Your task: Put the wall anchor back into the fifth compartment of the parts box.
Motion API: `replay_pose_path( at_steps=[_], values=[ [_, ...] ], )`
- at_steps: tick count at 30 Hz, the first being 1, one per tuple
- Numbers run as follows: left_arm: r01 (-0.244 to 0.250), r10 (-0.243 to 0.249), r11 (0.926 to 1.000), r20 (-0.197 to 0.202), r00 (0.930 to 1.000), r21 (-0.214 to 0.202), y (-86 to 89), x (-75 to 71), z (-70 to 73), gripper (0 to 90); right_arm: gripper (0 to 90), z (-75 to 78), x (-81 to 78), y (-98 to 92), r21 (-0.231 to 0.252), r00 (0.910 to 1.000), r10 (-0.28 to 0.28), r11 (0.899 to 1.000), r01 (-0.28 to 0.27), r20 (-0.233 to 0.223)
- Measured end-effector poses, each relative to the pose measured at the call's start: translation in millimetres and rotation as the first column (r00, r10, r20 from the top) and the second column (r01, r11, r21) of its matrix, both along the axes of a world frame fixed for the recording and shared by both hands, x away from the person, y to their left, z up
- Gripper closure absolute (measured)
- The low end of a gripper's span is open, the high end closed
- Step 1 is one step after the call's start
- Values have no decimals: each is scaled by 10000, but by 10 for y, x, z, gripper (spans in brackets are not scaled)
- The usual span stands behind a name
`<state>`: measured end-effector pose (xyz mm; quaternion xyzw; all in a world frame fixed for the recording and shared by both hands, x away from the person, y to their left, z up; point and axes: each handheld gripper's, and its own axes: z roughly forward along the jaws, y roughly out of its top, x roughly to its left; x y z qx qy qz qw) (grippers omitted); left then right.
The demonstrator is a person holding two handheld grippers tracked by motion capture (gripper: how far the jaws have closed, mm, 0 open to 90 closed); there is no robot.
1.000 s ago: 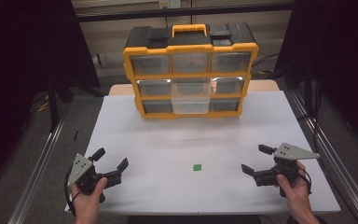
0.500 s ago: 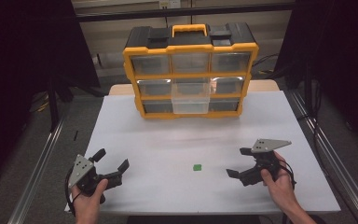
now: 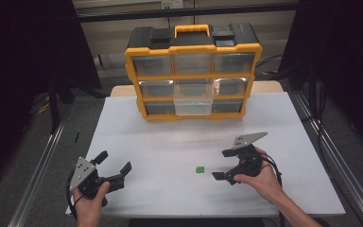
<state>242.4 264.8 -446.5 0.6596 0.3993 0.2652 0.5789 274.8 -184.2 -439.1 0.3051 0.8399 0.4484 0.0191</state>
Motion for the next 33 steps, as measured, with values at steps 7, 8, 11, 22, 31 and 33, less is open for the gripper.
replay_pose_path(
  at_steps=[7,8,11,22,31,33],
  values=[
    [-16,16,10000,75,10000,-9,6,0,34,26,186,64,208,207,-671,9962,792,9944,-815,-358],
    [-2,2,10000,92,10000,26,11,-1,36,26,199,61,236,234,-749,9949,927,9926,-955,-397],
    [7,-7,10000,38,10000,26,9,-2,19,26,285,48,333,336,-1338,9911,1295,9821,-1323,-300],
    [140,-139,9997,-53,9999,182,-16,6,4,26,513,24,564,593,-3063,9735,2038,9246,-2263,-1041],
    [-120,123,9996,-106,9999,265,5,41,-15,26,616,-75,712,712,-3708,9573,2240,8861,-2782,-1829],
    [-120,123,9996,-131,9998,246,6,39,-15,26,650,-105,723,719,-3777,9502,2450,8752,-3022,-1924]
  ],
)
